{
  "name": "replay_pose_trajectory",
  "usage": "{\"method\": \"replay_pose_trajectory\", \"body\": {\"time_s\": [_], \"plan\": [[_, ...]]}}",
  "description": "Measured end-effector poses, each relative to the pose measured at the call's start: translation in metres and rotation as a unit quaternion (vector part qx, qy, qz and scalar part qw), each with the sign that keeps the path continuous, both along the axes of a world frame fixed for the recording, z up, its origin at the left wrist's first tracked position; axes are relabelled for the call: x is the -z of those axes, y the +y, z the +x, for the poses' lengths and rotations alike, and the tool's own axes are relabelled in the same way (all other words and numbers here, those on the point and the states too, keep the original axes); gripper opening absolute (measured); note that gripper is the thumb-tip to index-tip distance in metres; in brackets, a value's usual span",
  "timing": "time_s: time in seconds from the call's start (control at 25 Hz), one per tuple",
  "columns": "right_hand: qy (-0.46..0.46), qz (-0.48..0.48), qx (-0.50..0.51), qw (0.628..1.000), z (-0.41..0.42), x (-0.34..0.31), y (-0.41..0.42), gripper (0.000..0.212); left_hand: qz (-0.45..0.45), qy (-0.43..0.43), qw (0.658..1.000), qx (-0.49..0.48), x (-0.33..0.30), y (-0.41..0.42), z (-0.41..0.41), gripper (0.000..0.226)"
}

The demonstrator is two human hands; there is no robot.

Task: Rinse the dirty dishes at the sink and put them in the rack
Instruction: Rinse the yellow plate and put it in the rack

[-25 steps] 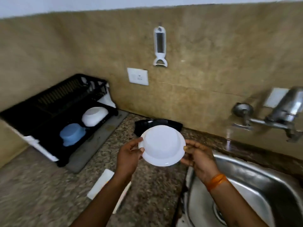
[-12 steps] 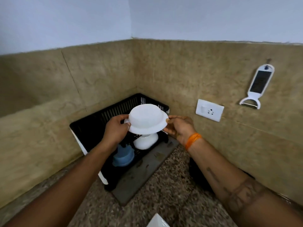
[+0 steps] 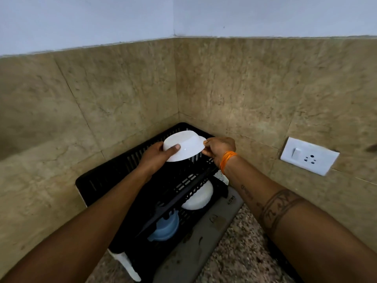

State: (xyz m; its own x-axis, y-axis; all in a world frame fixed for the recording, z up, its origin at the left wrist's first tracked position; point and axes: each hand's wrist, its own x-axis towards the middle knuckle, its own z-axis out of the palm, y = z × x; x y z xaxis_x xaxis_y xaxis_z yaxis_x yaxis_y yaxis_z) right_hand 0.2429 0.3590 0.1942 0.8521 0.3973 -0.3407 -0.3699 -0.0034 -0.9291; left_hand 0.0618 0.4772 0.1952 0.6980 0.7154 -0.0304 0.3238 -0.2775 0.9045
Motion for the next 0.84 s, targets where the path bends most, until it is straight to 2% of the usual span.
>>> {"method": "replay_pose_trajectory", "body": {"time_s": [0.08,0.16,0.32,0.56,0.64,0.76,0.84], "plan": [[-0.035,-0.041,0.009,0.999,0.015,0.007,0.018,0.025,0.035,0.043,0.998,0.009,0.004,0.02,0.014,0.082],[-0.065,-0.079,0.011,0.995,0.027,0.016,0.03,0.027,0.061,0.067,0.996,0.003,0.014,0.038,0.028,0.09],[-0.102,-0.117,-0.014,0.988,0.04,0.028,0.044,0.022,0.066,0.072,0.995,-0.013,0.033,0.055,0.04,0.065],[-0.217,-0.194,-0.052,0.955,0.043,0.032,0.052,0.011,0.105,0.048,0.993,-0.037,0.042,0.058,0.042,0.049],[-0.212,-0.183,-0.055,0.958,0.036,0.027,0.044,0.014,0.107,0.04,0.993,-0.042,0.042,0.054,0.041,0.05],[-0.131,-0.098,-0.042,0.986,0.011,0.008,0.016,0.018,0.086,0.016,0.994,-0.059,0.03,0.036,0.033,0.062],[-0.098,-0.037,-0.05,0.993,-0.019,-0.012,-0.017,0.015,0.087,-0.03,0.993,-0.073,0.014,0.012,0.023,0.059]]}}
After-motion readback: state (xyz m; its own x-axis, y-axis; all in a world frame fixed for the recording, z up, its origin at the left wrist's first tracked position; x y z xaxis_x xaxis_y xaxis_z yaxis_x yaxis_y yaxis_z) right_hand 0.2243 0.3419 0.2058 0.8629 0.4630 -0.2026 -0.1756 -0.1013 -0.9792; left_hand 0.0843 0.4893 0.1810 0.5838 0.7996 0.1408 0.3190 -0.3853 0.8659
